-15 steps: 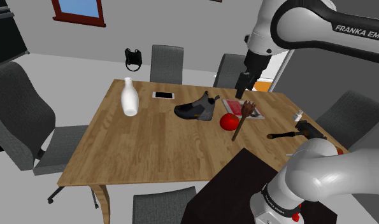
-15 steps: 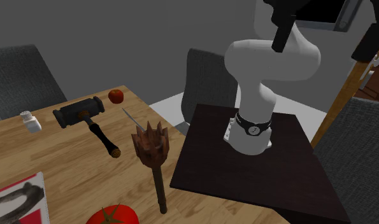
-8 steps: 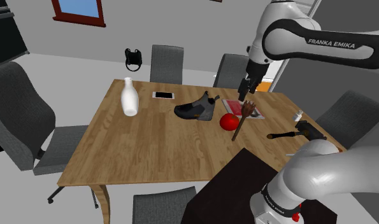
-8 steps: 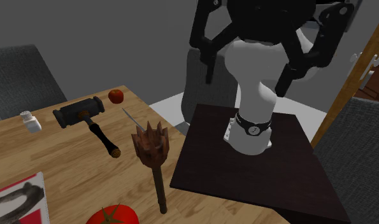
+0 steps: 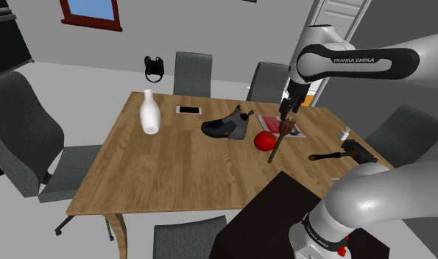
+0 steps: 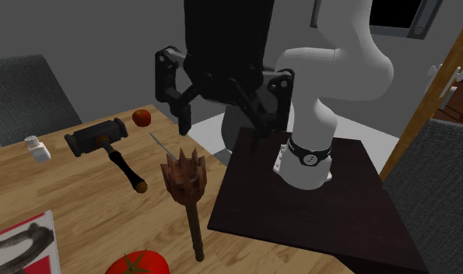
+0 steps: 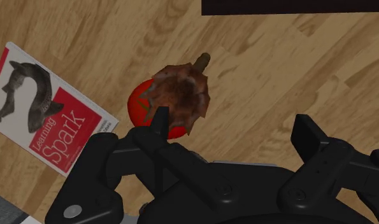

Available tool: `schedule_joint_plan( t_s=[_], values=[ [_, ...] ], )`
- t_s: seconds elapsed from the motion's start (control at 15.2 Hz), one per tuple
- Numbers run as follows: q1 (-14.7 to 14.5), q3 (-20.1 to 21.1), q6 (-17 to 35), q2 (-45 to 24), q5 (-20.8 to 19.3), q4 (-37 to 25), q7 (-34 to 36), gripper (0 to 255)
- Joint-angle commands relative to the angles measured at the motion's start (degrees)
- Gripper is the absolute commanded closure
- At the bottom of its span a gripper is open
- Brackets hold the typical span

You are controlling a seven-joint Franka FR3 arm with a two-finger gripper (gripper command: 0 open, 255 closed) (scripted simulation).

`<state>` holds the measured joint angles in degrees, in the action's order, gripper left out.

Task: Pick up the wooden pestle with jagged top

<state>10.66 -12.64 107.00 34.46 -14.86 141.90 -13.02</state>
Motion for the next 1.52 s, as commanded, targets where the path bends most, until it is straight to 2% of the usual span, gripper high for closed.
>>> schedule_joint_plan(
  t_s=[0.0,0.2,0.79,0.86,1.45],
  values=[
    [0.97,-1.85,2.39,-2.9,-1.11,-0.57,-0.98,0],
    [2.35,-4.6,5.83,-6.94,-2.5,-1.26,-2.5,0],
    [2.56,-5.52,12.19,-9.12,-3.27,2.97,-1.72,0],
    [2.57,-5.5,12.2,-9.02,-3.29,3.08,-1.68,255],
    [2.57,-5.51,12.19,-9.13,-3.27,2.96,-1.73,255]
  ],
)
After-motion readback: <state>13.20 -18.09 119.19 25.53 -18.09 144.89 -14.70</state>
